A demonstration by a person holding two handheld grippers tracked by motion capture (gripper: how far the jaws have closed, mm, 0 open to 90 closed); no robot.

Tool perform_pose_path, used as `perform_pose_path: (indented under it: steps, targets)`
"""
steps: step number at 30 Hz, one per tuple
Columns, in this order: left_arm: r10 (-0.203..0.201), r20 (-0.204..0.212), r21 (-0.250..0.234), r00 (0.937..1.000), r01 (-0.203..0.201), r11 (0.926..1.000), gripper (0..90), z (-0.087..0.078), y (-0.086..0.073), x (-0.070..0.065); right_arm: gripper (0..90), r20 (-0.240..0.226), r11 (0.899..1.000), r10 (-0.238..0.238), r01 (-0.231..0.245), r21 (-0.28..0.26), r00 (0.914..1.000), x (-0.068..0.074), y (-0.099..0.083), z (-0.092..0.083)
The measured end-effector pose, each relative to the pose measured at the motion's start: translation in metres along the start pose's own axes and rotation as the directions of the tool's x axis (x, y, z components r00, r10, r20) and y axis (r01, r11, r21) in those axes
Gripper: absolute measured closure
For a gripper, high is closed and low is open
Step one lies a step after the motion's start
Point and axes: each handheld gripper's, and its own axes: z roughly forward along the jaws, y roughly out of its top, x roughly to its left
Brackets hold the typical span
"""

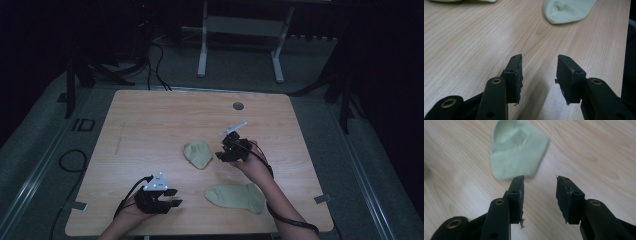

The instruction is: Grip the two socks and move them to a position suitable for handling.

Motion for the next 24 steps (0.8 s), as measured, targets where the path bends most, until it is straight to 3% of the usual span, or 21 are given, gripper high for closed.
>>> perform_pose_path:
  steps: [11, 19, 24]
  targets:
    - [0.002, 0.003, 0.007, 1.0000, -0.002, 1.0000, 56.1, 0.001, -0.001, 0.001, 58.6, -0.025, 0.999, 0.006, -0.005, 0.045, 0.9997, 0.013, 0.042, 0.038]
    - [-0.007, 0.005, -0.002, 1.0000, 0.007, 1.0000, 56.1, -0.001, -0.002, 0.003, 56.0, -0.048, 0.995, 0.054, -0.049, 0.092, 0.9974, 0.020, 0.062, 0.070]
    - [-0.002, 0.005, -0.003, 1.0000, 0.002, 1.0000, 56.0, -0.001, -0.002, 0.002, 51.5, -0.037, 0.992, 0.046, -0.041, 0.121, 0.9983, 0.031, 0.069, 0.092]
